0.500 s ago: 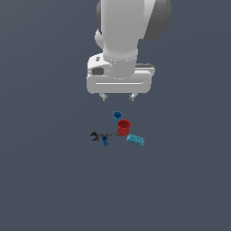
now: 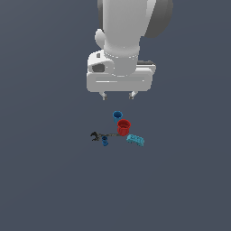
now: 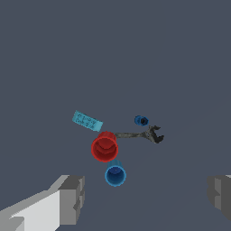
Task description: Pick up a designated object from a clutter of objects.
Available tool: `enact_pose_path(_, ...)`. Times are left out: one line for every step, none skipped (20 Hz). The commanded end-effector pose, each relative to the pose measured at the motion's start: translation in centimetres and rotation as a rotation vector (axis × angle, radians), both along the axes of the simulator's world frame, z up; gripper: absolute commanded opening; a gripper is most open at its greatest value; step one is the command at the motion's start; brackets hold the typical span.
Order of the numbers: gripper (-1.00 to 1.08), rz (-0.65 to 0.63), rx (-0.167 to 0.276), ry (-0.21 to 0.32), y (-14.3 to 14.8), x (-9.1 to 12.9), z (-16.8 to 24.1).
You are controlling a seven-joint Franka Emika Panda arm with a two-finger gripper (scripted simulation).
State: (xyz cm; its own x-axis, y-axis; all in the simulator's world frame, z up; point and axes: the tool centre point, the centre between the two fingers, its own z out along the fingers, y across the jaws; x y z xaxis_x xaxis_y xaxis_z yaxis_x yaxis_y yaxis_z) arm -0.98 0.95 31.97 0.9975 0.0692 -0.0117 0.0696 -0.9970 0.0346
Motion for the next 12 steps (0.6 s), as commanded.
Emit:
enact_pose_path(1.00,0.006,-0.004,-0.001,0.0,0.0,0.1)
enact_pose_path(1.00,0.004,-0.003,-0.001,0.0,0.0,0.1)
enact_pose_path(1.00,0.004,-0.003,-0.001,0.0,0.0,0.0)
enact_pose_path(1.00,0.006,-0.002,-0.001,0.0,0.0,-0.1)
enact_pose_path(1.00,0.008,-0.002,-0.001,0.0,0.0,-0.2)
enact_pose_path(1.00,0.010,-0.002,-0.001,0.1,0.1,-0.4)
enact_pose_path(1.00,0.014,-0.002,-0.001,0.1,0.1,-0.7)
enact_pose_path(1.00,0.017,-0.002,-0.001,0.2,0.1,-1.0)
enact_pose_path(1.00,0.022,-0.001,-0.001,0.2,0.1,-1.3)
enact_pose_path(1.00,0.026,-0.001,-0.001,0.3,0.1,-1.7)
enact_pose_path(1.00,0.032,0.000,-0.001,0.4,0.1,-2.2)
enact_pose_path(1.00,0.038,0.000,-0.001,0.4,0.1,-2.7)
